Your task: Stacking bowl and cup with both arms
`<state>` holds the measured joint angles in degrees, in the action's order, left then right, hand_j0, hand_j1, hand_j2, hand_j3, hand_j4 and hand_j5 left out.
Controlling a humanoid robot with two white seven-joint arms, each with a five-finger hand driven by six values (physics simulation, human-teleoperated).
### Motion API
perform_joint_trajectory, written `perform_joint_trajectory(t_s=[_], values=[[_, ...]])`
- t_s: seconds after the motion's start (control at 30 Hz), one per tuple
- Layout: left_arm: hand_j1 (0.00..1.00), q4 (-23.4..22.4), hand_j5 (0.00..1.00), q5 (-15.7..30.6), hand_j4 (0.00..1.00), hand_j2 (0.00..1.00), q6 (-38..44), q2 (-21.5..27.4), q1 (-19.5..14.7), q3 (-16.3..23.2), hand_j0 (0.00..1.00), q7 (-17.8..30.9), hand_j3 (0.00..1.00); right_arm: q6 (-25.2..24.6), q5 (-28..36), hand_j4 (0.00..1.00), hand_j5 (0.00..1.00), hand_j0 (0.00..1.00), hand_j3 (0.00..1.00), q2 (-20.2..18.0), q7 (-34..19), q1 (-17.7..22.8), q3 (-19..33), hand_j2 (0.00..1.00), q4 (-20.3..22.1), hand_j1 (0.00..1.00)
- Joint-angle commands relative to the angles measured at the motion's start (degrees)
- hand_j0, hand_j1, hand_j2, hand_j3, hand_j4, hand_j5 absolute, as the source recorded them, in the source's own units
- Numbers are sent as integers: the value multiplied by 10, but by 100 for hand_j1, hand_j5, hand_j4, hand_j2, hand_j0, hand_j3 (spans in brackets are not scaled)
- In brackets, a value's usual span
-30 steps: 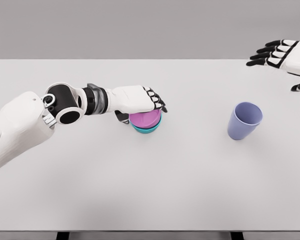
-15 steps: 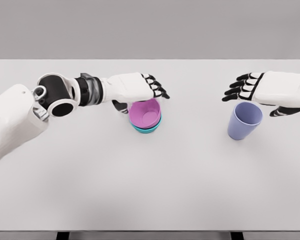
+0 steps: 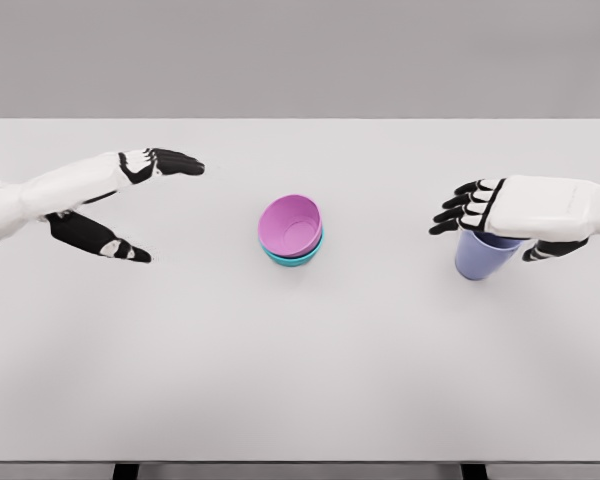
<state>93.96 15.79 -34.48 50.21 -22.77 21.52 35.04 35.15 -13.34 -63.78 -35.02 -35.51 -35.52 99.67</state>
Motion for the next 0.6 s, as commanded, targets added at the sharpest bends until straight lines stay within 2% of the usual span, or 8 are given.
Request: perform_joint_trajectory(t_s=[0.0, 0.07, 0.17, 0.3, 0.4, 0.57], values=[[100, -31, 100, 63, 100, 100, -5, 24, 8, -37, 100, 0, 100, -1, 2, 100, 100, 100, 100, 0, 0, -1, 0, 100, -25, 100], [100, -61, 100, 60, 100, 100, -5, 23, 19, -40, 100, 0, 100, -1, 2, 100, 100, 100, 100, 5, 0, -1, 0, 100, -48, 100], [100, -62, 100, 58, 100, 100, -5, 23, 21, -40, 100, 0, 100, -1, 2, 100, 100, 100, 100, 28, 0, -9, 0, 100, -81, 100], [100, -62, 100, 57, 100, 100, -5, 21, 26, -39, 100, 0, 100, -1, 1, 100, 100, 100, 100, 29, 0, -9, -2, 100, -82, 100], [100, -62, 100, 57, 100, 100, -5, 21, 31, -39, 100, 0, 100, -1, -13, 100, 100, 100, 100, 30, 0, -10, -12, 100, -104, 100], [100, -62, 100, 52, 100, 100, -5, 21, 33, -39, 100, 0, 100, -1, -21, 100, 100, 100, 100, 45, 0, -11, -18, 100, -114, 100]])
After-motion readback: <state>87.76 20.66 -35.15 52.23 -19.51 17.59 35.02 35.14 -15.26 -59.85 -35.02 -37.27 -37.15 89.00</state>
